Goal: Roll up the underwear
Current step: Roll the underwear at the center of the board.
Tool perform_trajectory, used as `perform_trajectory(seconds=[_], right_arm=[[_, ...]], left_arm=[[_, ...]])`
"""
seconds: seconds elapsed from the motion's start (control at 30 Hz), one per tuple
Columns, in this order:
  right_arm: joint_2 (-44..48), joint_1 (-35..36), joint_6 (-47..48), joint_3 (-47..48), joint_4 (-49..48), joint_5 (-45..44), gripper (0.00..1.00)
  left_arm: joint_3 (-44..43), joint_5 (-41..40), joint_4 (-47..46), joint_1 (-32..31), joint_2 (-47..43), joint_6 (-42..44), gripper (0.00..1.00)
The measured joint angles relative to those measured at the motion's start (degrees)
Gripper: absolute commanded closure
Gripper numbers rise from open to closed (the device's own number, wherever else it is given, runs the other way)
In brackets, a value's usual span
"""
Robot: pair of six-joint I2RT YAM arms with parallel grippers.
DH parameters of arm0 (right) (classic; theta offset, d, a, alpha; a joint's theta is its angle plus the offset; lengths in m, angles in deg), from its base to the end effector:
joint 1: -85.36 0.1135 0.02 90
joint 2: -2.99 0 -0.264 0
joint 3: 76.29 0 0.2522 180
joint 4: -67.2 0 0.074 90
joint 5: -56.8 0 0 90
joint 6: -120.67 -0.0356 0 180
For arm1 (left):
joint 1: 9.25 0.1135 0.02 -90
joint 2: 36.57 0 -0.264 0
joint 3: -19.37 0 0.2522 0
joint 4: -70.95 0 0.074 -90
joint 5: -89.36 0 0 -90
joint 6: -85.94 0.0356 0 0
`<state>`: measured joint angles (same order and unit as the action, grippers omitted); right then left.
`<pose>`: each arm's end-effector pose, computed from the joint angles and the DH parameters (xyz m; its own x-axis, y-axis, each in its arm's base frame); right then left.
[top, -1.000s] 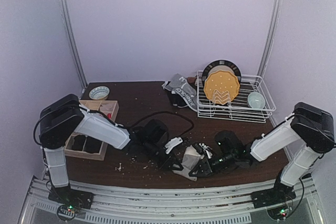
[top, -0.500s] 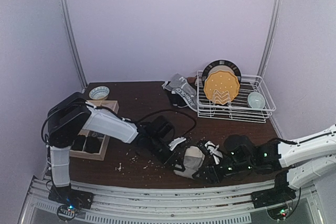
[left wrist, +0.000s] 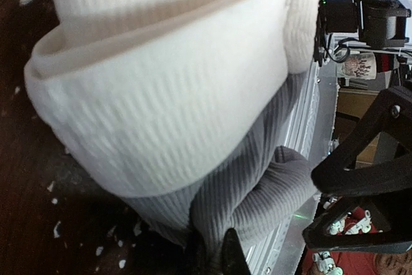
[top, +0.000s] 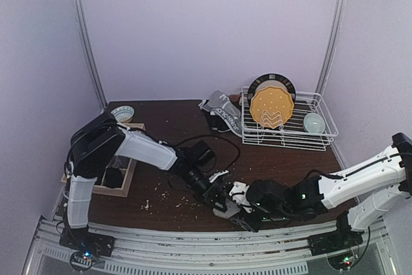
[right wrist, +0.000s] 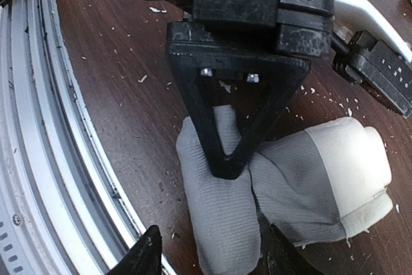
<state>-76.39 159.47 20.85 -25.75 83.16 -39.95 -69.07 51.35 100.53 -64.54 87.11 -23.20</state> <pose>0.0779 0.2584 0.1743 -0.3491 -0.6077 -0.7133 -0.8857 0.4625 0.0394 0.2122 -0.3556 0.1009 -0.7154 0.6782 -0.1682 0.4896 0.3148 -0.8131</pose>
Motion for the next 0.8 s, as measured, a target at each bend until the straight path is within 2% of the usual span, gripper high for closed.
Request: perform_trajectory(seconds=[0.13, 0.23, 0.27, 0.4, 0.47, 0.53, 0.6, 0.7, 0.8], right_arm=[[-4.3, 0.0, 1.8, 2.4, 0.2, -1.7, 0.50], [-7.0, 0.0, 2.2, 3.4, 0.3, -2.5, 0.58], [-7.8, 0.0, 2.2, 3.5, 0.4, -2.6, 0.62], [-10.2, 0.0, 1.6, 3.5, 1.9, -3.3, 0.91], [-10.3, 0.4, 0.2, 3.5, 1.9, -3.2, 1.00], [-10.1, 0.4, -1.0, 3.1, 1.4, -3.0, 1.00], [-9.2, 0.4, -2.7, 1.5, -0.1, -2.5, 1.00], [-6.7, 0.2, -5.3, -1.9, -3.0, -0.7, 1.00], [-4.4, -0.7, -7.7, -4.9, -5.6, 2.3, 1.00]], left_arm=[[-0.6, 1.0, 0.7, 0.0, 0.6, -0.3, 1.00], [-0.7, 1.3, 0.9, 0.1, 0.8, -0.4, 1.00], [-0.7, 1.4, 0.9, 0.1, 0.8, -0.4, 1.00], [-0.8, 1.4, 1.1, 0.1, 0.8, -0.4, 1.00], [-0.9, 1.4, 1.2, 0.1, 0.8, -0.4, 0.75], [-0.8, 0.9, 1.2, 0.1, 0.7, -0.5, 0.48], [0.3, 1.4, 0.1, 0.1, -0.5, -1.1, 0.14], [3.4, -0.7, -1.5, 0.0, -4.8, -1.9, 0.03], [8.7, -4.9, -4.4, 0.2, -10.1, -3.5, 0.02]])
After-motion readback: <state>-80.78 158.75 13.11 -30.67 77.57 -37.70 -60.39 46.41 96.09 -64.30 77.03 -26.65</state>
